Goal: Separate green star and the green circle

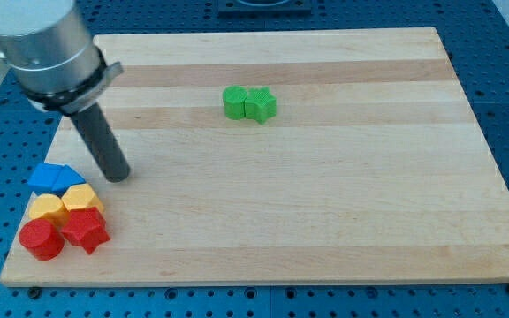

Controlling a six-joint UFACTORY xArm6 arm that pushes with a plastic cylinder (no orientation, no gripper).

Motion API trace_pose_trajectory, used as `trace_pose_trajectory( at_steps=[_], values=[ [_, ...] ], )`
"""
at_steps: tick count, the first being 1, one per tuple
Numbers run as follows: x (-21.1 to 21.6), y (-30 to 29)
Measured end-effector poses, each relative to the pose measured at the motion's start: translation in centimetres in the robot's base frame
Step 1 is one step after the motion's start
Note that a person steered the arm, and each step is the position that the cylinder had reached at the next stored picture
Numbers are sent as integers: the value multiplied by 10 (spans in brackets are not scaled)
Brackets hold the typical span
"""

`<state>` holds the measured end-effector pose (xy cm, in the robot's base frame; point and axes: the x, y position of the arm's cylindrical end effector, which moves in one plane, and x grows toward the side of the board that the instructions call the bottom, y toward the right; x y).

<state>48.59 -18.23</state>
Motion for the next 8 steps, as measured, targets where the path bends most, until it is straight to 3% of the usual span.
trace_pose_trajectory(
  at_steps=[3, 5, 8],
  values=[
    [-5, 33],
    [-22, 155],
    [-92, 155]
  ],
)
